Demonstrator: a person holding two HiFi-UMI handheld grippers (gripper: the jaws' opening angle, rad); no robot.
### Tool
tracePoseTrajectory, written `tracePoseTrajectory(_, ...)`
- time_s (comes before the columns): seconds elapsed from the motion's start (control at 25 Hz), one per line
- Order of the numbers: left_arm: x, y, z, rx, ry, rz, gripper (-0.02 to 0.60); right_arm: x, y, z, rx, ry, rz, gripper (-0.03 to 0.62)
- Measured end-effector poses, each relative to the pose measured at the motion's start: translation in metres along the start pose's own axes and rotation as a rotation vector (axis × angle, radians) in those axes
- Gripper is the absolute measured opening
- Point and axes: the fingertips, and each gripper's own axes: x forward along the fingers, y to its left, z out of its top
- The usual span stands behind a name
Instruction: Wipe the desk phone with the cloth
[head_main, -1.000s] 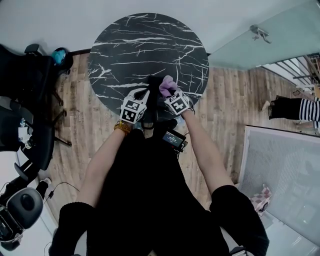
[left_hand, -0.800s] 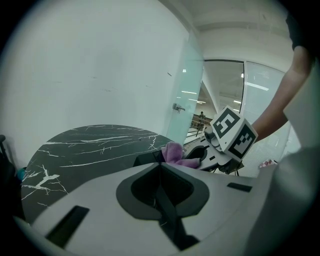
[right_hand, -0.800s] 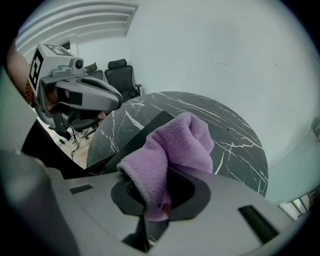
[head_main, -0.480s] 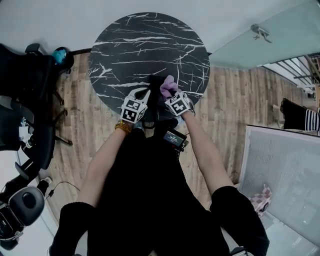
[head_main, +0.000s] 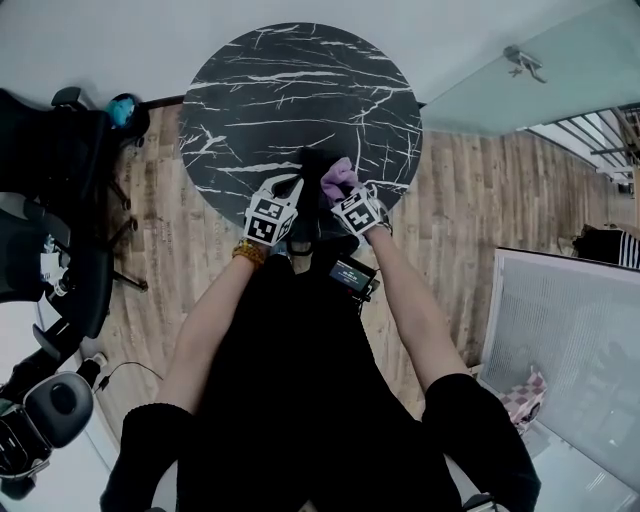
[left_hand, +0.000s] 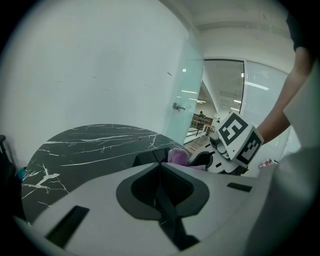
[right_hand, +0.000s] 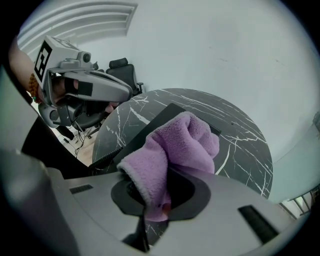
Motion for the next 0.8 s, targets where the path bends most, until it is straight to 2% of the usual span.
tracePoseTrajectory(0.8,-0.002,-0.005,-0.004,0.012,0.009,-0.007,0.018,0.005,0.037,-0.032,-0.020,0.063,0.075,0.057)
